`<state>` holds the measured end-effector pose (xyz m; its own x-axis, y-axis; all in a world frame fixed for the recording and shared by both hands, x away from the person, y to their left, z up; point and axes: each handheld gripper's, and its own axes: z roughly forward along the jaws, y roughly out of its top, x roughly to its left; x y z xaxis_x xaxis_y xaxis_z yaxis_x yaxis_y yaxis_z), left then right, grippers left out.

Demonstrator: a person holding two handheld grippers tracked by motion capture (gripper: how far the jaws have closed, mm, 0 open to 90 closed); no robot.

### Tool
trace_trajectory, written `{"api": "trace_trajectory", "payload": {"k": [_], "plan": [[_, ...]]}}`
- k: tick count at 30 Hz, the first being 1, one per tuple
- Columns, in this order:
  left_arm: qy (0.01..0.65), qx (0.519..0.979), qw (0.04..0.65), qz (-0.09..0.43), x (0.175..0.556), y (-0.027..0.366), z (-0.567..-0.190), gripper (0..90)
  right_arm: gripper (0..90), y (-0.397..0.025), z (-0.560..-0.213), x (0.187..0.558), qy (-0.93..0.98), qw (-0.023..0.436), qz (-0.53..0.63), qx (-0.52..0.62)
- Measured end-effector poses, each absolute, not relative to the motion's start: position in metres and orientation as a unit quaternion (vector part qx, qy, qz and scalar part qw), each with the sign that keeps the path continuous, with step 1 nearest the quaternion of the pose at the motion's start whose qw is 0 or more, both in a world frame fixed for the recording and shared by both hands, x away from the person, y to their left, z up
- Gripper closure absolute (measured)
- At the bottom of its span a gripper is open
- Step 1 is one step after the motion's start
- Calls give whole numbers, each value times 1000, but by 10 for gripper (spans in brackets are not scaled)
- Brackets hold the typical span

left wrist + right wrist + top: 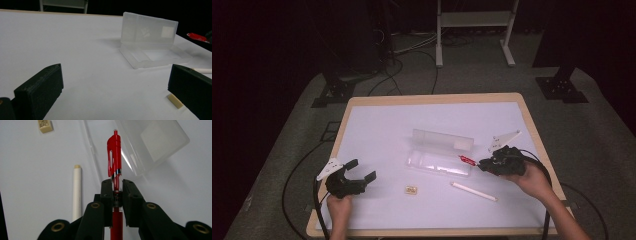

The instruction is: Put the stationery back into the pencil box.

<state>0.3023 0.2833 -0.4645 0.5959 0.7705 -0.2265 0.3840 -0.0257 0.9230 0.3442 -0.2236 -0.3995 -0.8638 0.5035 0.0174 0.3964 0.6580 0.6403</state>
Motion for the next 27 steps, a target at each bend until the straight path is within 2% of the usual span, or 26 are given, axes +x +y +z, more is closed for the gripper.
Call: {"api": "trace_trajectory", "payload": {"k": [27], "plan": [[418,693,563,170,303,284,-465,0,788,-167,-372,385,924,72,321,195]]}}
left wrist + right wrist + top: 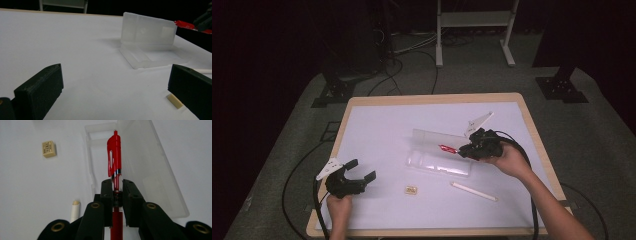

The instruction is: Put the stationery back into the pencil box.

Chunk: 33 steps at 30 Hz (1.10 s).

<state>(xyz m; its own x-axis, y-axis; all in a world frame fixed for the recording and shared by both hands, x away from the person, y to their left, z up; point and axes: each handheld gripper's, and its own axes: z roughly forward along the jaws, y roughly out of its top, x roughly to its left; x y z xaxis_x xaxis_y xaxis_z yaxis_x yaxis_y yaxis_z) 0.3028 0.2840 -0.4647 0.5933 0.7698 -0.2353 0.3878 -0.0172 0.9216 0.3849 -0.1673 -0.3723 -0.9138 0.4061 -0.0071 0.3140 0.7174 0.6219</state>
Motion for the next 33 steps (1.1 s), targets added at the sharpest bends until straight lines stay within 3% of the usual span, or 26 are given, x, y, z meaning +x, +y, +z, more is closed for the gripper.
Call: {"api": "trace_trajectory", "payload": {"k": [33], "plan": [[417,694,563,169,303,284,-465,0,788,-141,-374,406,934,65,309,167]]}}
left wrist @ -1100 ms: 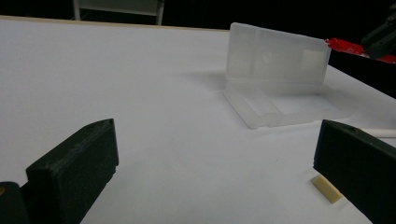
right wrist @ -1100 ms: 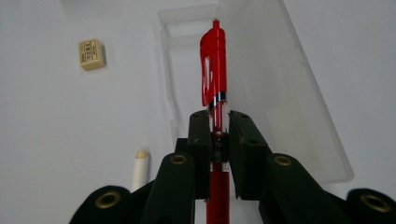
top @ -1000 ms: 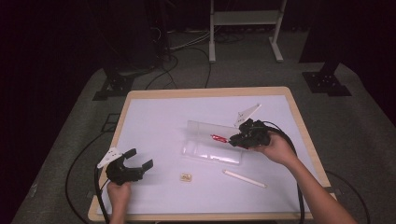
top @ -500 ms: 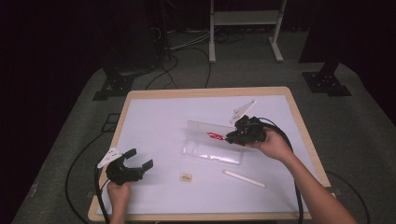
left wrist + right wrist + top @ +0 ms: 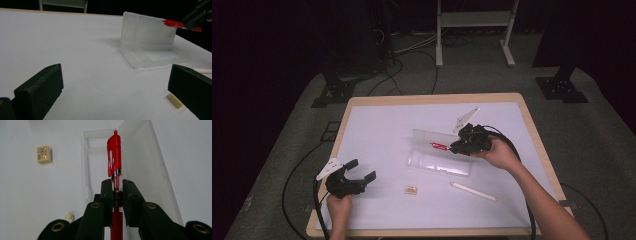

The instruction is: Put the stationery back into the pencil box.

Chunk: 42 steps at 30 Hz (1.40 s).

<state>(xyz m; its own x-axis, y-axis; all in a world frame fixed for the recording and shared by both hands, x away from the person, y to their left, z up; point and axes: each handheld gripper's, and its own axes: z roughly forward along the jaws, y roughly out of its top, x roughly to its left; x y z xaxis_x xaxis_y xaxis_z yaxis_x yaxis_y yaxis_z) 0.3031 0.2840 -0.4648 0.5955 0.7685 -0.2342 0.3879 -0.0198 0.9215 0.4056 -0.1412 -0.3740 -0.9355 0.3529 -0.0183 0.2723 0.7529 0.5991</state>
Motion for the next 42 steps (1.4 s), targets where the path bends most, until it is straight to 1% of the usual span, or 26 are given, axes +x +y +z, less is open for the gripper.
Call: {"api": "trace_trajectory", "payload": {"k": [17,42], "plan": [[418,692,564,167,303,284,-465,0,788,-124,-395,414,941,51,291,163],[418,693,564,168,304,285,-465,0,788,-115,-415,422,947,29,272,168]]}}
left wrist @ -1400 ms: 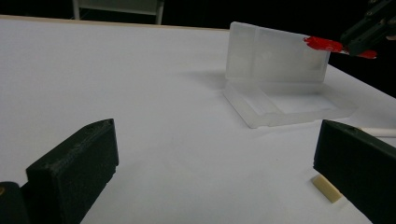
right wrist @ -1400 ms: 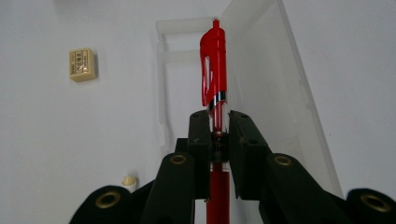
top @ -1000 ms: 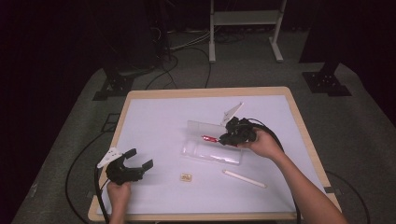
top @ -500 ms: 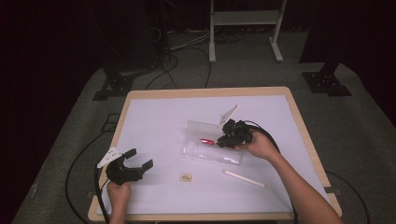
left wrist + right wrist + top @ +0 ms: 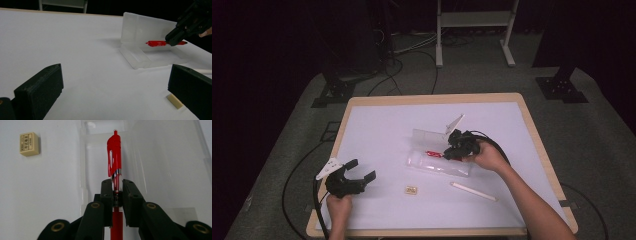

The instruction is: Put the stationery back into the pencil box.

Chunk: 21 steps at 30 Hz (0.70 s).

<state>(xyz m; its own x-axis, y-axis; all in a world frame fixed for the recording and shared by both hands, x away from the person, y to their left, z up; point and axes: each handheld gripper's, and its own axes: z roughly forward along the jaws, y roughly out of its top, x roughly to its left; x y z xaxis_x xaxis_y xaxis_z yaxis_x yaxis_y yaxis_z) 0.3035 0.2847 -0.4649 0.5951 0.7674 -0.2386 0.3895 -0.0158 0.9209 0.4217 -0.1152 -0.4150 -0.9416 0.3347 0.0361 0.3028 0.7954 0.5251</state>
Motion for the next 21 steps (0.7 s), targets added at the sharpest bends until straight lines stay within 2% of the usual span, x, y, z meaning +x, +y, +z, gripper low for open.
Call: {"api": "trace_trajectory", "payload": {"k": [21], "plan": [[417,693,564,167,303,285,-465,0,787,-115,-435,426,950,14,257,176]]}}
